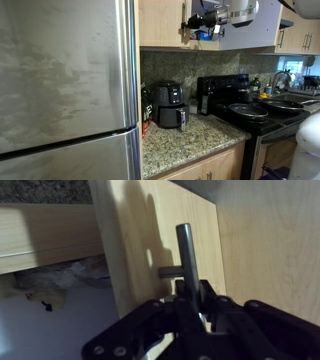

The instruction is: Open the top left cupboard door

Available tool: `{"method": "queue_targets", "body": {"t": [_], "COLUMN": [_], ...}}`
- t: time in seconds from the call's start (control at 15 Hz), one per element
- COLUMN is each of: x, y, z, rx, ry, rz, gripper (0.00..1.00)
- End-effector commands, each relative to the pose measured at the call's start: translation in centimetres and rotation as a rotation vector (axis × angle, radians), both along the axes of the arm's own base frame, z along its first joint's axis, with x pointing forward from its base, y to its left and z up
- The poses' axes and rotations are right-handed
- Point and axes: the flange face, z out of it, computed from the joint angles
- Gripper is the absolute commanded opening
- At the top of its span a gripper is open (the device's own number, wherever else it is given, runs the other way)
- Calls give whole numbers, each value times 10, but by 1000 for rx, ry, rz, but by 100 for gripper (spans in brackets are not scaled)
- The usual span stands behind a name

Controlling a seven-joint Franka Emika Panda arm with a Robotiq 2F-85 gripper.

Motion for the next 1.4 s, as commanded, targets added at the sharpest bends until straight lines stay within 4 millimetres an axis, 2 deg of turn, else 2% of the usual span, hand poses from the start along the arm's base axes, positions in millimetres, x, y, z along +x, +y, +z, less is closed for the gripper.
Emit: {"method": "queue_targets", "body": {"t": [0.0,0.67,0.93,1.0,1.13,1.33], "x": [-57,-132,-183,-190,-221,-240], "y": [39,87,108,107,126,139], "z": [-26,-42,-43,-54,-65,-70], "rx": [35,145,219,232,268,313], "ry": [89,27,-31,-81,-117,-183], "rz": [102,0,-41,-291,-367,-468], "gripper": [4,4,4,4,4,4]}}
